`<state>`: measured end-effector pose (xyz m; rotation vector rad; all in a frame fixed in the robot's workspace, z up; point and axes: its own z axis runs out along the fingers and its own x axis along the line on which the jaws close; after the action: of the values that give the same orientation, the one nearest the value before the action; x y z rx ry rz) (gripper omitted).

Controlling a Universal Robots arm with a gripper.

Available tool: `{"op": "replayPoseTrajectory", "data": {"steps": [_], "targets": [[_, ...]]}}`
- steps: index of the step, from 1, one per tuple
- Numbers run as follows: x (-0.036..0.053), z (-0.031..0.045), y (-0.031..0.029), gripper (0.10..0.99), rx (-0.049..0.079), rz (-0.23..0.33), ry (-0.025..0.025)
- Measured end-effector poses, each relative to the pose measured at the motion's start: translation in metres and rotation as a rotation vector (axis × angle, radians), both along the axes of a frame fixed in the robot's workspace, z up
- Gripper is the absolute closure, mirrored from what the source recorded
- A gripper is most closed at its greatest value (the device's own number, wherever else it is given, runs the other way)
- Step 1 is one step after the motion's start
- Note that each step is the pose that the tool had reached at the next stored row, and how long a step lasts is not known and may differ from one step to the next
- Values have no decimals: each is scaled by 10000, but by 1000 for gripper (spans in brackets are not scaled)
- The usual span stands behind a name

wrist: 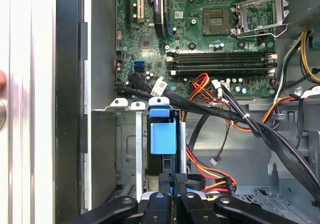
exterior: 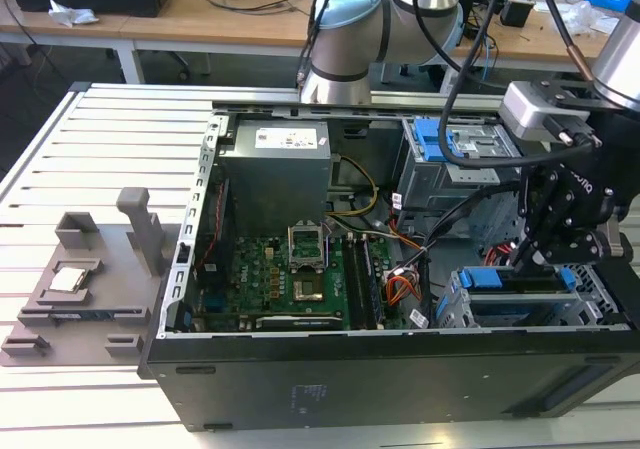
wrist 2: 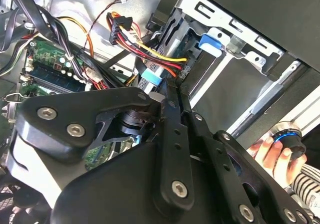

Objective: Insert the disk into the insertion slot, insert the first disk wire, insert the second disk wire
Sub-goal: 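Insert the second disk wire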

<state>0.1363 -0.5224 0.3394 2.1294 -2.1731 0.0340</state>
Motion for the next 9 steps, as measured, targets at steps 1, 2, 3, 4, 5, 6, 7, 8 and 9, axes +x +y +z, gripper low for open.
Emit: {"op": "replayPoseTrajectory", "data": {"steps": [1, 2, 3, 4, 5, 6, 7, 8, 9], "targets": [[0, -5, -2, 937, 0, 0, 0], [0, -9, -4, 937, -1, 0, 0], [0, -12, -4, 937, -1, 0, 0], [0, -15, -4, 937, 0, 0, 0], [0, -15, -4, 937, 0, 0, 0], [0, -16, -4, 937, 1, 0, 0], [0, -17, -4, 937, 0, 0, 0], [0, -19, -4, 937, 3, 0, -1], [0, -20, -4, 925, 6, 0, -2]]}}
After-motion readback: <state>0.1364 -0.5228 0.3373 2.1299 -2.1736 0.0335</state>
